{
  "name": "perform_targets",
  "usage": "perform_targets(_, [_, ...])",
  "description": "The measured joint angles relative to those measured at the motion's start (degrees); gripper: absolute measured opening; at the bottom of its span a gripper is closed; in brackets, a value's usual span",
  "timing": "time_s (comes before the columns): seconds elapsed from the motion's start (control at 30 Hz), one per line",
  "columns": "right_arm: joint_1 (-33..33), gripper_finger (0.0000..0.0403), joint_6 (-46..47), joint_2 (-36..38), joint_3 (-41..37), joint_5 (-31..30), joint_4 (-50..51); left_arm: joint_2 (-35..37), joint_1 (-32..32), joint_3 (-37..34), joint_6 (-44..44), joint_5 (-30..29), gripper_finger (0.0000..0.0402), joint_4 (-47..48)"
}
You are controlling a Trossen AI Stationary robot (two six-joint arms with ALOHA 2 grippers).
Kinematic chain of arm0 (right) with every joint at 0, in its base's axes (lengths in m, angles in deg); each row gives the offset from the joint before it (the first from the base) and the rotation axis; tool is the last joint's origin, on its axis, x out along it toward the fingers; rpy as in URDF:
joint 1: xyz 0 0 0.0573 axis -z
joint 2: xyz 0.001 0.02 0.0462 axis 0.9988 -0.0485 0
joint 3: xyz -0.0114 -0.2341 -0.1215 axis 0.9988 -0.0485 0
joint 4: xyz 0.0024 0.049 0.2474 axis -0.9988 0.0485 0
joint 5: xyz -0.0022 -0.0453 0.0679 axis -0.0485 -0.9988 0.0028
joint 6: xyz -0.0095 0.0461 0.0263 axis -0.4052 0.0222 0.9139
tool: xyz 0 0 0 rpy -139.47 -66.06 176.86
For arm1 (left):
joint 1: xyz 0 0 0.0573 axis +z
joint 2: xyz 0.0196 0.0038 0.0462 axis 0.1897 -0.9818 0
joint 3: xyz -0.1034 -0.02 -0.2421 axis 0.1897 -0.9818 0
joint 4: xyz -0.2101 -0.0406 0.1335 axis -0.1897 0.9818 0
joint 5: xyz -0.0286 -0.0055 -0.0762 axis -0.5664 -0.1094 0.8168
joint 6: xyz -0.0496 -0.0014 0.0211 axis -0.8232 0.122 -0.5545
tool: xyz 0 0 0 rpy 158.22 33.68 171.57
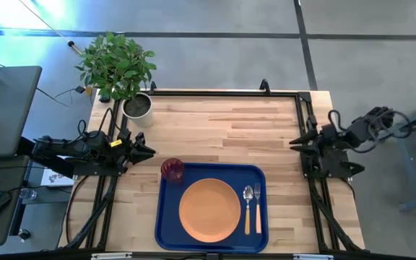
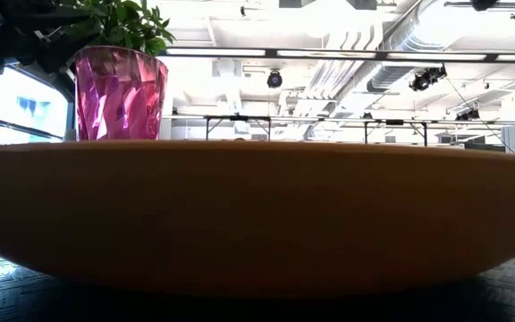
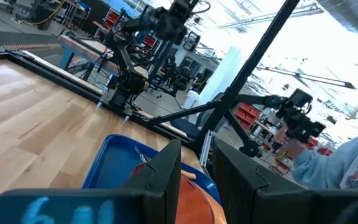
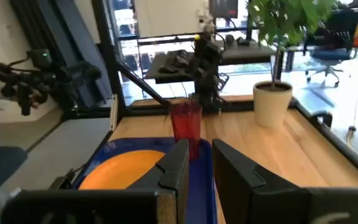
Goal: Pick and place plate/cup/fork/spoon on tray
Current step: Return to Home Position
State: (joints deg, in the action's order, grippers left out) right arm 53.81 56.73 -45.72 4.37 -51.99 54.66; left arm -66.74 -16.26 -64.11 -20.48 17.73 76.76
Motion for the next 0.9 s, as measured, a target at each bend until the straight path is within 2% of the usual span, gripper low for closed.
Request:
perform_targets(0.17, [0.0,0.0062,4.9,6.5,-11.7,-4.0,-4.1,0.0,0.0,0.0,2.8,0.0,0.0081,0.1])
perform_targets(0.37, [0.0,0.0062,6.6,12.7,-25.7,-8.1,-13.1,0.0,0.0,0.0,8.2,0.0,0.0081,0.1])
perform_targets(0.5, [0.0,0.0062,10.6,15.9,-32.9,-8.4,-18.1,0.0,0.0,0.0,12.9,0.0,0.0081,0.1])
perform_targets(0.67, [0.0,0.0062,11.2,18.3,-38.1,-8.3,-22.7,0.0,0.0,0.0,16.8,0.0,0.0081,0.1])
perform_targets(0.9, [0.0,0.0062,9.7,17.6,-38.1,-8.2,-22.7,0.0,0.0,0.0,16.5,0.0,0.0081,0.1])
